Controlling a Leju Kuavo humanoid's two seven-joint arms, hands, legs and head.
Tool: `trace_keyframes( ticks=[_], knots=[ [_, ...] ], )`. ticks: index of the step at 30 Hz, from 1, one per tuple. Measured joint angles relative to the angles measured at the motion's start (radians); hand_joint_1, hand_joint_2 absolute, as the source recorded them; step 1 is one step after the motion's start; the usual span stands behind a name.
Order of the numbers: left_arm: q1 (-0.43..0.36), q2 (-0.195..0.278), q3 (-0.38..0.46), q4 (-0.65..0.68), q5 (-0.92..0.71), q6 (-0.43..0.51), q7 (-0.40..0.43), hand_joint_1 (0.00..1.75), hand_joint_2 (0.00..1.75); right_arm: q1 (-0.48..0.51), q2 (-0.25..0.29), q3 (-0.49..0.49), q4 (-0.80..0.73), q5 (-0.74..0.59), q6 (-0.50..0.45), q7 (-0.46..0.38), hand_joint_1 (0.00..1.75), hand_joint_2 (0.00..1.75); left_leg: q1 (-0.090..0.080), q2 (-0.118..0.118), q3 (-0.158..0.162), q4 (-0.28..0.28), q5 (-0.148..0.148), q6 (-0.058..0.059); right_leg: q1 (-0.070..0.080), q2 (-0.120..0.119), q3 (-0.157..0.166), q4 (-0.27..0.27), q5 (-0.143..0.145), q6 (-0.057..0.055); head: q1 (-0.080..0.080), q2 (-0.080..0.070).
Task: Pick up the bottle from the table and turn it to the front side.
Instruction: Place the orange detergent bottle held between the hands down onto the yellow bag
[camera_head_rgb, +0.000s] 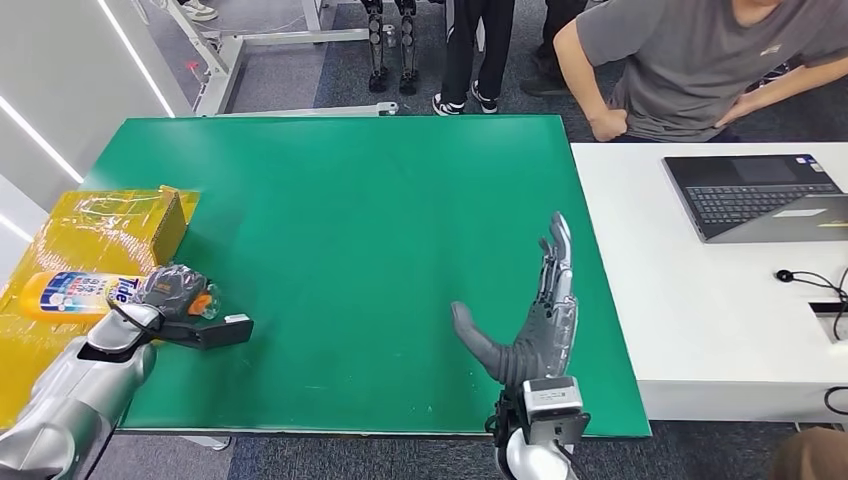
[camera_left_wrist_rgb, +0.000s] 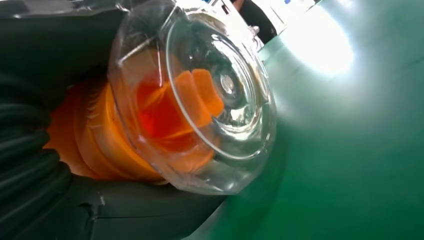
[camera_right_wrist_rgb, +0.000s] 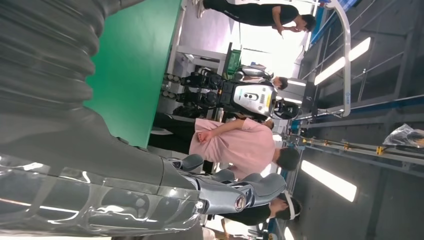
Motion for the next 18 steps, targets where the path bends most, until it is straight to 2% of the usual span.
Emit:
trace_keyframes(
  ticks=[1,2,5,6,18],
  knots=[
    [-0.003,0.002,0.0,0.006,0.001,0.0,0.004,1.75,1.75,0.0,0.0,0.0,0.0,0.0,-0.002,0.0,0.0,1.75,0.0,0.0,0.0,0.0,0.0,0.0,0.0,0.0,0.0,0.0,0.0,0.0,0.0,0.0],
    [-0.006,0.004,0.0,0.012,0.002,0.001,0.009,1.66,1.75,0.0,0.0,0.0,0.0,0.0,-0.003,0.0,0.0,1.75,0.0,0.0,0.0,0.0,0.0,0.0,0.0,0.0,0.0,0.0,0.0,0.0,0.0,0.0],
    [-0.012,0.011,0.0,0.025,0.002,0.005,0.024,0.35,1.75,-0.001,0.0,0.0,0.0,-0.001,-0.005,0.0,0.0,1.75,0.0,0.0,0.0,0.0,0.0,0.0,0.0,0.0,0.0,0.0,0.0,0.0,0.0,0.0],
    [-0.013,0.012,0.0,0.028,0.001,0.008,0.029,0.0,1.75,-0.001,0.0,0.0,0.0,-0.002,-0.005,0.0,0.0,1.75,0.0,0.0,0.0,0.0,0.0,0.0,0.0,0.0,0.0,0.0,0.0,0.0,0.0,0.0],
    [-0.029,0.004,0.0,0.035,-0.006,0.042,0.043,0.0,1.75,-0.003,0.0,0.0,0.0,-0.008,-0.002,0.001,0.0,1.75,0.0,0.0,0.0,0.0,0.0,0.0,0.0,0.0,0.0,0.0,0.0,0.0,0.0,0.0]
  ],
)
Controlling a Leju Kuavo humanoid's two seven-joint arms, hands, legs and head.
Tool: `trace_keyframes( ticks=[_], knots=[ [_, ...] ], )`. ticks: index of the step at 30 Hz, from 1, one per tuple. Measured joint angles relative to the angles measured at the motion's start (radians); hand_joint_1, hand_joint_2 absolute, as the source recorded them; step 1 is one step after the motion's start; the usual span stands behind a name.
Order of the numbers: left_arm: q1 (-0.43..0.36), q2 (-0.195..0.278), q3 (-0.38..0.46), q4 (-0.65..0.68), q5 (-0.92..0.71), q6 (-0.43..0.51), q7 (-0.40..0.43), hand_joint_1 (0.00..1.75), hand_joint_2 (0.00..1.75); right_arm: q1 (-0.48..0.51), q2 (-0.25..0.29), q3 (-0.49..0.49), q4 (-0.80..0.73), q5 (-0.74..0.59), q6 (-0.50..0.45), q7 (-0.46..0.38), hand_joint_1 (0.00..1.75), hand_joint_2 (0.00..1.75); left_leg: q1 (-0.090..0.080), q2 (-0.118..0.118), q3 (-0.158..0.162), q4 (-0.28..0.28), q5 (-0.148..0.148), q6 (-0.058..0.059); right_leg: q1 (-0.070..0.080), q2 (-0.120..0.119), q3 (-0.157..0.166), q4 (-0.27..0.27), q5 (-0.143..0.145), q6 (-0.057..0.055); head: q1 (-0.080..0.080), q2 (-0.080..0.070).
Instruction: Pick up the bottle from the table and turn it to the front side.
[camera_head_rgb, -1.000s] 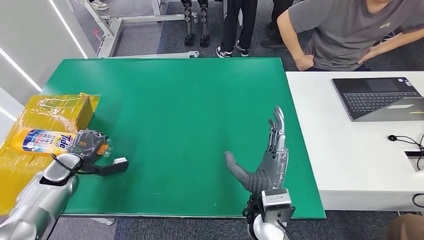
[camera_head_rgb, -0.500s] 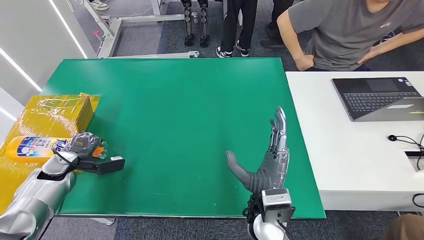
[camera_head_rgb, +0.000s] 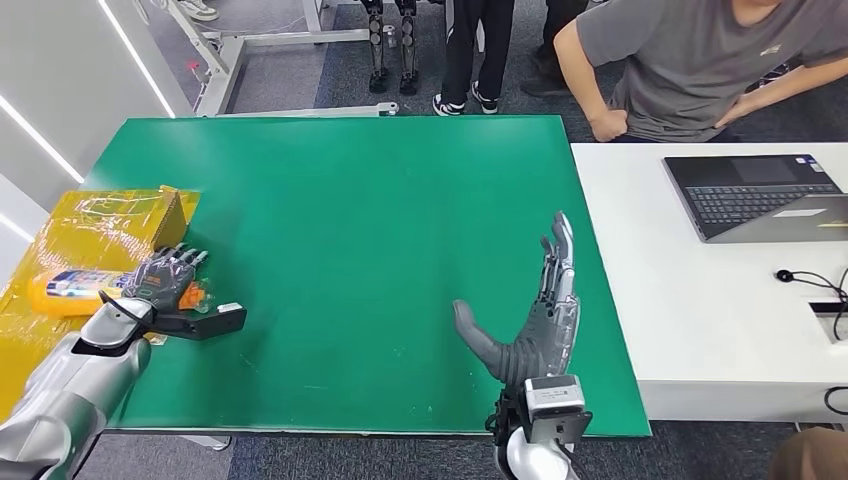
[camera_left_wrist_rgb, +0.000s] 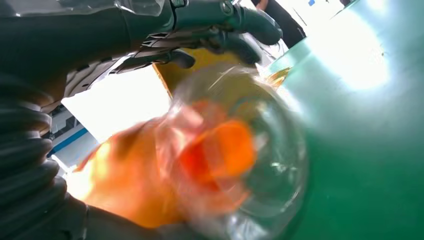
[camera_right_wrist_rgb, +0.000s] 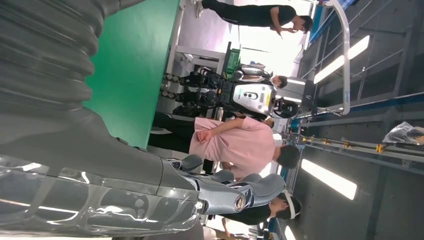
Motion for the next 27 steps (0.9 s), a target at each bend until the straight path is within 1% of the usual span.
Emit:
trace_keyframes(
  ticks=[8,14,18,22,27],
  knots=[
    [0.003,-0.005,0.0,0.0,0.004,0.03,0.022,0.0,1.75,-0.002,-0.005,0.0,0.0,0.005,0.016,0.014,0.0,1.75,0.0,0.0,0.0,0.0,0.0,0.0,0.0,0.0,0.0,0.0,0.0,0.0,0.0,0.0],
    [0.023,-0.004,0.004,0.0,0.034,0.099,0.034,0.0,1.75,-0.001,-0.009,0.0,0.004,0.01,0.017,0.019,0.0,1.75,0.0,0.0,0.0,0.0,0.0,0.0,0.0,0.0,0.0,0.0,0.0,0.0,0.0,0.0],
    [0.041,0.001,0.024,-0.006,0.059,0.155,0.035,0.0,1.75,-0.001,-0.012,0.0,0.008,0.011,0.017,0.019,0.0,1.75,0.0,0.0,0.0,0.0,0.0,0.0,0.0,0.0,0.0,0.0,0.0,0.0,0.0,0.0],
    [0.077,0.021,0.06,-0.033,0.087,0.214,0.031,0.0,1.75,0.002,-0.016,0.0,0.009,0.012,0.019,0.019,0.0,1.75,0.0,0.001,0.0,0.0,0.0,0.0,0.0,0.0,0.0,0.0,0.0,0.0,0.0,0.0],
    [0.163,0.06,0.113,-0.107,0.112,0.248,0.015,0.0,1.75,0.021,-0.023,-0.002,0.01,0.018,0.027,0.008,0.0,1.75,0.0,0.001,0.0,0.0,0.0,0.0,0.0,0.001,-0.001,0.0,-0.001,-0.001,0.0,0.0]
  ],
)
